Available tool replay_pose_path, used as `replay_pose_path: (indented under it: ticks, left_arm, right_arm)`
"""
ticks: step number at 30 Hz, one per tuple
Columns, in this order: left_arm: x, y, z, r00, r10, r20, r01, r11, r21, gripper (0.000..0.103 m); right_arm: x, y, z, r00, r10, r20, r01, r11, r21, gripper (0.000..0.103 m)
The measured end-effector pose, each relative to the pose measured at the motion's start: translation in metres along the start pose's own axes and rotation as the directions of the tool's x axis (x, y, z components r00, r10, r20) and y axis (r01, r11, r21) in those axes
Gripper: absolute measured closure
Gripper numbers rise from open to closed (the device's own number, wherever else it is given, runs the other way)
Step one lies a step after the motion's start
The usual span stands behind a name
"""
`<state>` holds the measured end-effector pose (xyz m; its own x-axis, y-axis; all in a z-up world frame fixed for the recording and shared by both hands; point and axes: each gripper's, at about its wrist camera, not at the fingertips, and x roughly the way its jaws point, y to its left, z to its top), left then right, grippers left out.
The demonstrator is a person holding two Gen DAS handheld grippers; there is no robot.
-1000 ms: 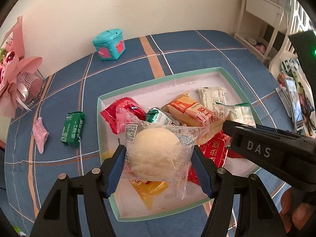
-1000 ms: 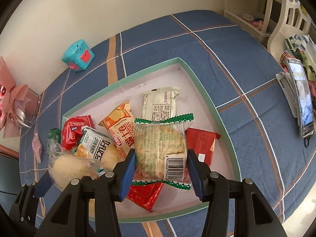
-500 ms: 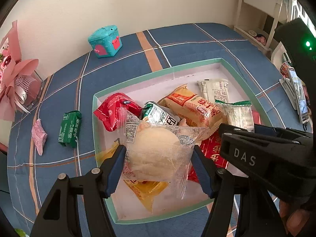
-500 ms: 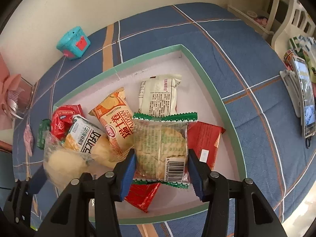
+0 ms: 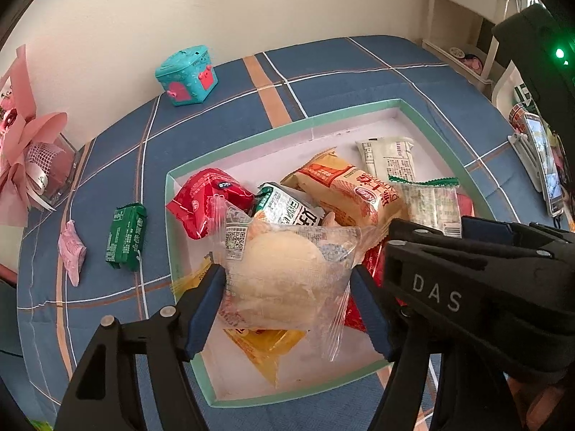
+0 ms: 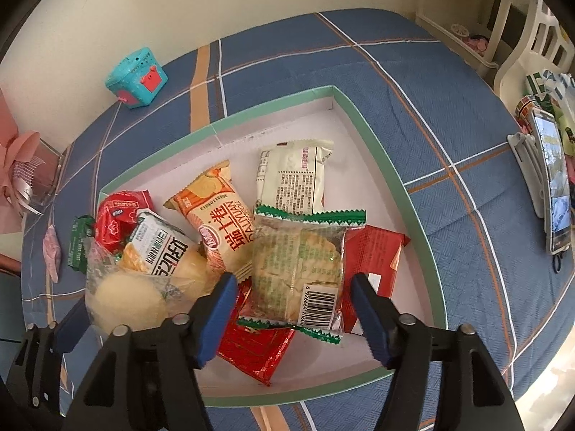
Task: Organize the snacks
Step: 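Open both tools to release the biscuit and pastry into the tray, then withdraw both open tools toward the green and pink packets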
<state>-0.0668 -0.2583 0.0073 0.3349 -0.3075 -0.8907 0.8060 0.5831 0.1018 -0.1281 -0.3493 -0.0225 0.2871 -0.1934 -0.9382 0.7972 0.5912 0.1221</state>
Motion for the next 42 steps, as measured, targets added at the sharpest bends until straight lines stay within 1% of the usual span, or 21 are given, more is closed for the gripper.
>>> replay_pose_path:
  ticks: [1,3,4,5,10,12,13,18,21,25,28,32,37,40,42]
  left_arm:
    - [-0.001,0.000,0.000,1.000,-0.008,0.002,0.008,1.000,-0.003,0.030]
    - [-0.004,0.000,0.001,1.000,-0.015,0.012,0.015,1.000,-0.003,0.025]
    - [-0.006,0.000,0.001,1.000,-0.016,0.021,0.016,1.000,-0.002,0.021]
    - [-0.007,0.001,0.001,0.999,-0.018,0.027,0.018,1.000,-0.001,0.019]
    - [-0.014,0.005,0.003,0.998,-0.045,0.051,0.046,0.999,-0.020,0.018]
    - [-0.017,0.007,0.003,0.997,-0.045,0.059,0.046,0.998,-0.031,0.012]
    - [-0.018,0.010,0.004,0.997,-0.043,0.067,0.045,0.998,-0.039,0.011]
    - [-0.021,0.027,0.005,0.997,-0.036,0.074,0.043,0.995,-0.094,0.010]
    - [-0.019,0.043,0.005,0.998,-0.026,0.063,0.035,0.988,-0.150,0.010]
    - [-0.018,0.070,0.003,0.998,-0.010,0.061,0.025,0.968,-0.249,0.010]
    - [-0.020,0.096,0.000,0.998,0.014,0.068,0.010,0.941,-0.337,0.010]
    - [-0.021,0.123,-0.005,0.996,0.052,0.070,-0.017,0.906,-0.422,0.010]
    - [-0.018,0.148,-0.012,0.996,0.064,0.057,-0.028,0.872,-0.488,0.010]
    - [-0.016,0.155,-0.014,0.996,0.065,0.053,-0.029,0.861,-0.507,0.010]
    - [-0.017,0.156,-0.014,0.997,0.064,0.053,-0.028,0.859,-0.511,0.010]
  right_arm:
    - [-0.002,0.000,0.000,1.000,0.001,0.005,-0.001,1.000,0.000,0.027]
    - [-0.005,0.000,0.001,1.000,0.004,0.016,-0.004,1.000,0.002,0.025]
    - [-0.006,0.000,0.001,1.000,0.005,0.022,-0.005,1.000,0.003,0.024]
    - [-0.008,0.000,0.002,1.000,0.005,0.027,-0.006,1.000,0.005,0.024]
    - [-0.020,-0.002,0.004,0.998,0.008,0.068,-0.010,1.000,0.018,0.022]
    - [-0.025,-0.003,0.005,0.996,0.009,0.086,-0.011,1.000,0.024,0.022]
    - [-0.028,-0.003,0.006,0.995,0.010,0.095,-0.012,1.000,0.027,0.022]
    - [-0.033,-0.007,0.008,0.994,0.011,0.113,-0.016,0.999,0.044,0.022]
    - [-0.034,-0.008,0.008,0.994,0.010,0.113,-0.016,0.999,0.049,0.022]
    - [-0.034,-0.007,0.008,0.994,0.012,0.112,-0.017,0.999,0.044,0.022]
    - [-0.034,-0.002,0.006,0.994,0.011,0.110,-0.015,0.999,0.034,0.022]
    - [-0.034,0.006,0.005,0.994,0.016,0.111,-0.017,1.000,0.013,0.022]
    - [-0.034,0.020,0.003,0.994,0.029,0.109,-0.027,0.999,-0.021,0.022]
    - [-0.034,0.027,0.001,0.994,0.034,0.106,-0.031,0.999,-0.034,0.022]
    - [-0.033,0.030,0.001,0.994,0.036,0.104,-0.032,0.999,-0.039,0.022]
